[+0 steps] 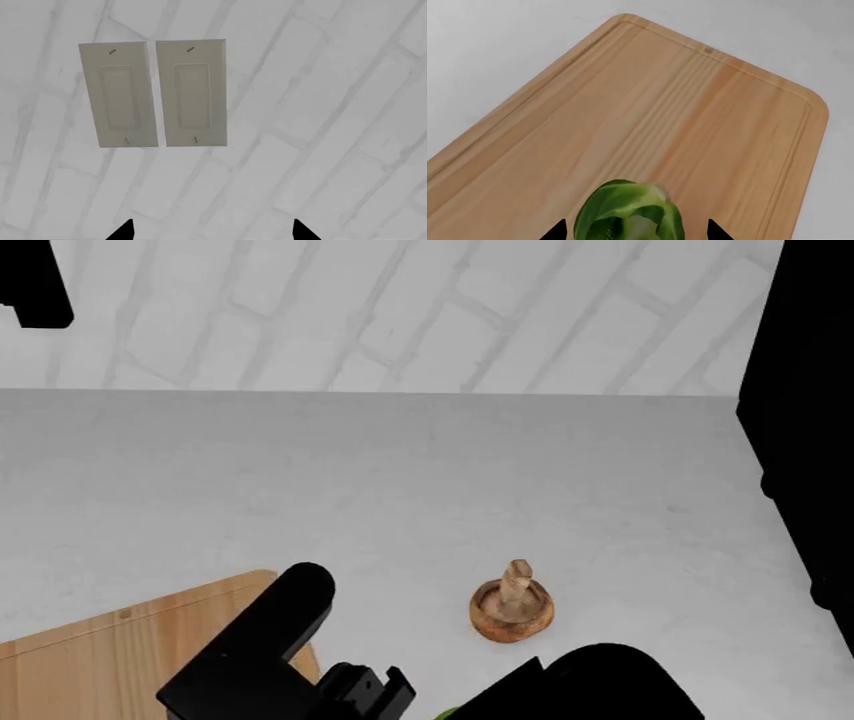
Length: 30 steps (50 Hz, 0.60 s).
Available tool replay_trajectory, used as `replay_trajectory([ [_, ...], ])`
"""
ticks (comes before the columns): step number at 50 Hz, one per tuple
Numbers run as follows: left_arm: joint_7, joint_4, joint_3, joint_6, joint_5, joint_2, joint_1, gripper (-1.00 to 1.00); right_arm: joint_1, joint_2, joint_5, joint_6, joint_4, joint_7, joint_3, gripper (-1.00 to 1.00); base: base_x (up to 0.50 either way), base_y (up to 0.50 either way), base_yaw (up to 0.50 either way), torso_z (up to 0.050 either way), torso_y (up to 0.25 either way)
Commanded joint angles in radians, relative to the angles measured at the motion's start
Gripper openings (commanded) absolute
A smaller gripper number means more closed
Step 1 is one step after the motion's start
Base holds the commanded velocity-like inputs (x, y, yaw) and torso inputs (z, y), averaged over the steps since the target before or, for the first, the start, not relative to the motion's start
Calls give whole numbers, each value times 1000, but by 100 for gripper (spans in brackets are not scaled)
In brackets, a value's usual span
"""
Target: Clear the non-vegetable object off the cutting board and place the vegetables onto it.
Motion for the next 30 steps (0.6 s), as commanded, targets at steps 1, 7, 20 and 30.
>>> replay_trajectory([
  [1,40,4,-29,14,-10,18,3,100,-41,-34,-109,-1,-2,-96,8,100,0,0,0,0,0],
  [7,40,2,-32,17,-13,15,5,100,-34,-27,-94,-9,0,-84,-2,100,0,0,0,0,0],
  [20,40,-7,-28,24,-16,14,-3,100,95,10,114,-62,-46,86,-40,-100,0,0,0,0,0],
  [30,38,-1,-27,16,-22,12,-8,100,194,100,245,-139,-89,180,-2,-100,0,0,0,0,0],
])
